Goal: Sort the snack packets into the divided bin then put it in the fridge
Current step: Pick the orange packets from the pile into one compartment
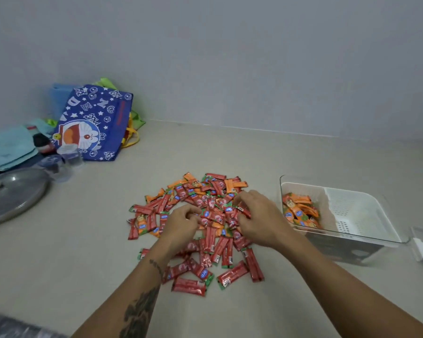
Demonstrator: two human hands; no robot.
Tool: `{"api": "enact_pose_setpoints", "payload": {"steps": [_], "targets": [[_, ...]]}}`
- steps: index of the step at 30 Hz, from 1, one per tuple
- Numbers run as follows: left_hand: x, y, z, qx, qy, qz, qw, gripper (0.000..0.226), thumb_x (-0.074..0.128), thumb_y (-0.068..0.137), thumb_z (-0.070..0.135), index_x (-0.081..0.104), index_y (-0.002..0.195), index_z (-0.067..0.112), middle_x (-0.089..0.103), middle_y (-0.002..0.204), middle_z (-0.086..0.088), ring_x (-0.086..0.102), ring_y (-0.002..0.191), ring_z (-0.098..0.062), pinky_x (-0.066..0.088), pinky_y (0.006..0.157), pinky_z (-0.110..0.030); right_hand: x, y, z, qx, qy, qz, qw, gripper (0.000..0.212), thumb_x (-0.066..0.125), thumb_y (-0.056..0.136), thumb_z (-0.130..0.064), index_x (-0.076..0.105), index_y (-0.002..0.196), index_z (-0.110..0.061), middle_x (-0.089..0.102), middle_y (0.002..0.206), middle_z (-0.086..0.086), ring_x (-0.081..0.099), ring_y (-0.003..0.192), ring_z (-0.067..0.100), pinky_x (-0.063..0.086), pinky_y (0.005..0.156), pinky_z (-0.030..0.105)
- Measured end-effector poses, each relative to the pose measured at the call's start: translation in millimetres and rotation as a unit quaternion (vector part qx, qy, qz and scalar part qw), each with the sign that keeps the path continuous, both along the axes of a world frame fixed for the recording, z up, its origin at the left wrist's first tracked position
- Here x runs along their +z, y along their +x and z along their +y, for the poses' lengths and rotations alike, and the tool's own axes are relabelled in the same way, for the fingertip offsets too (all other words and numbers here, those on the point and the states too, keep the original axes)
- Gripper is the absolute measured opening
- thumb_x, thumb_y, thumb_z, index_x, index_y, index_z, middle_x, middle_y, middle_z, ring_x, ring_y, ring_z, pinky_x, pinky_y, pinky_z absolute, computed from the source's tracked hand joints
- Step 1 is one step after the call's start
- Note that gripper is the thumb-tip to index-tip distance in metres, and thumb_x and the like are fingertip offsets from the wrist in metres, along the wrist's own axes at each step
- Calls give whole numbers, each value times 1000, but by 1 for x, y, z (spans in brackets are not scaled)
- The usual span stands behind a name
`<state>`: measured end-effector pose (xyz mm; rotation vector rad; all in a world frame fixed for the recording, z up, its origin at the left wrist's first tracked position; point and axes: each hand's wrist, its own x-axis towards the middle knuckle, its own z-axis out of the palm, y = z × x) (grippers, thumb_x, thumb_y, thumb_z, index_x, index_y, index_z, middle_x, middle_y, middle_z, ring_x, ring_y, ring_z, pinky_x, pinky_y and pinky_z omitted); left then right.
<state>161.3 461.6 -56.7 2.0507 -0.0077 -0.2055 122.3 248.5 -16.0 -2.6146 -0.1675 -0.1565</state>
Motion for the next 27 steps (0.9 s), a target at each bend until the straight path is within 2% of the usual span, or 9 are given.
{"api": "enact_pose_setpoints", "payload": {"steps": [4,7,10,13,18,20,22,24,27], "targets": [[-20,12,48,26,-6,24,999,25,41,98,8,63,99,20,66,95,-7,60,73,-23,52,59,-38,-27,24,36,41,-14,89,995,34,55,85,-18,60,118,-20,56,112,-1,54,102,19,48,86,37],[-33,19,82,46,22,22,998,24,45,96,5,64,99,19,68,95,-8,60,70,-16,55,64,-30,-50,39,58,46,-28,155,986,29,51,84,-17,63,111,-19,63,111,3,57,95,21,51,80,36],[-48,23,107,24,124,16,992,27,50,95,9,66,113,20,65,115,-2,61,99,-15,51,88,-29,-73,46,70,24,-73,217,973,31,53,81,-16,61,111,-17,63,111,7,60,101,28,54,84,43],[-64,26,121,-58,239,1,969,44,47,94,8,56,135,21,51,136,4,47,124,-19,41,106,-34,-93,44,75,-6,-132,230,964,54,61,84,-25,48,137,-19,54,129,6,47,124,30,45,102,45],[-80,36,121,-125,303,-44,944,53,56,92,19,45,143,29,40,130,5,38,120,-17,40,105,-34,-106,44,79,-72,-139,209,965,62,68,84,-26,42,139,-14,47,133,8,47,123,28,46,101,41],[-86,41,118,-127,318,-67,937,49,60,91,25,48,138,32,39,125,4,38,115,-17,41,102,-33,-108,45,80,-93,-152,207,962,57,67,83,-30,45,133,-14,48,130,8,52,116,28,50,96,42],[-91,44,116,-121,333,-104,929,41,60,91,28,51,131,31,40,124,4,38,114,-16,41,101,-32,-107,48,81,-94,-162,216,958,41,65,82,-34,51,116,-17,55,116,5,56,103,24,54,88,42],[-96,48,115,-110,341,-136,924,33,58,91,32,54,124,31,41,127,6,36,116,-16,37,102,-32,-102,52,82,-96,-163,245,951,24,62,80,-33,52,98,-20,58,99,1,57,87,18,55,78,37],[-104,51,116,-107,353,-177,912,24,54,92,37,57,114,27,46,126,7,38,116,-19,35,102,-37,-100,57,82,-97,-159,239,953,15,58,76,-29,53,85,-19,55,88,0,56,80,18,55,72,36]]}}
